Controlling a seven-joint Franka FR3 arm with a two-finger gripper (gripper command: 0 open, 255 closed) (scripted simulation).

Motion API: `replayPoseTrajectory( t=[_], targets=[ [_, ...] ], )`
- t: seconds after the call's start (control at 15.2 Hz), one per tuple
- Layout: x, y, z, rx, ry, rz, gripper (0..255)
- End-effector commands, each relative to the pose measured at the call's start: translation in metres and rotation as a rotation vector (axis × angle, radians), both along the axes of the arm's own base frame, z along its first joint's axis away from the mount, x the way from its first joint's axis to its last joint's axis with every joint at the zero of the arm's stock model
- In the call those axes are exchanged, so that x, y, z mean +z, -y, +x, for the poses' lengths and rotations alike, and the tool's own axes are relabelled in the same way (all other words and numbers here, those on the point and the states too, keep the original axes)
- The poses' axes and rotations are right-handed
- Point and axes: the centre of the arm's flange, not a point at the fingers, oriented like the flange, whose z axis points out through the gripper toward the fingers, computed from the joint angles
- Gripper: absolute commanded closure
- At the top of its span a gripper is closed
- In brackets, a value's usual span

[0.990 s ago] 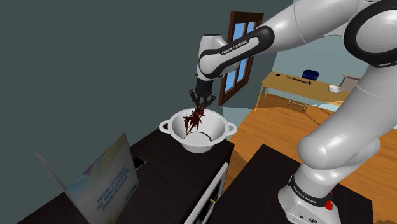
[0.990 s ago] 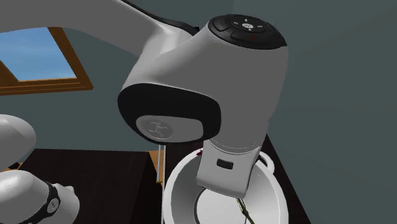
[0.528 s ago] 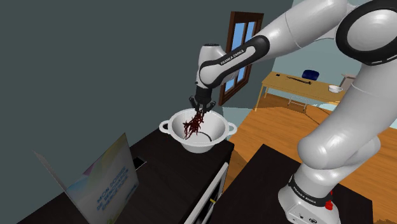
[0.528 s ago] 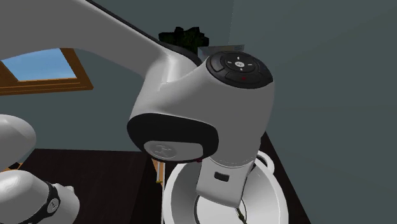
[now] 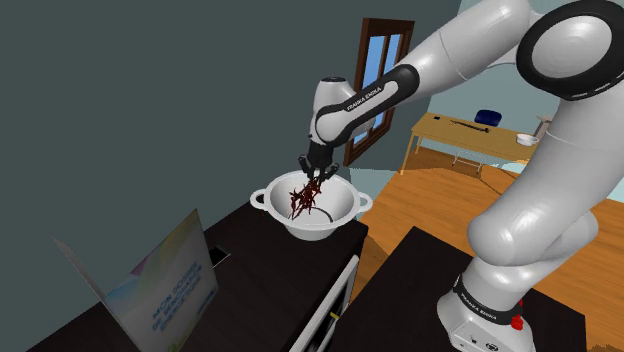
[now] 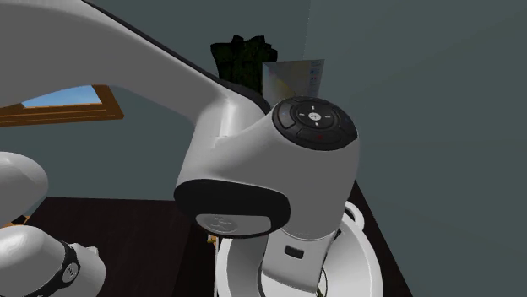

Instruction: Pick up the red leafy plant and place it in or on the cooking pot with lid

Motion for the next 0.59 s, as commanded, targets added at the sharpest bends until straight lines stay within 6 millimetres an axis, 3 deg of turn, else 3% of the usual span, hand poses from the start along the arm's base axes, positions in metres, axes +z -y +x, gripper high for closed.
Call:
replayPoseTrajectory(
  t=[0.0, 0.2, 0.26, 0.53],
  targets=[
    [-0.005, -0.0102, -0.002, 0.017, -0.016, 0.005, 255],
    [-0.005, -0.0102, -0.002, 0.017, -0.016, 0.005, 255],
    [-0.0073, -0.0079, -0.0041, 0.017, -0.016, 0.005, 0],
    [-0.0083, -0.008, -0.0071, 0.016, -0.016, 0.005, 0]
  ],
)
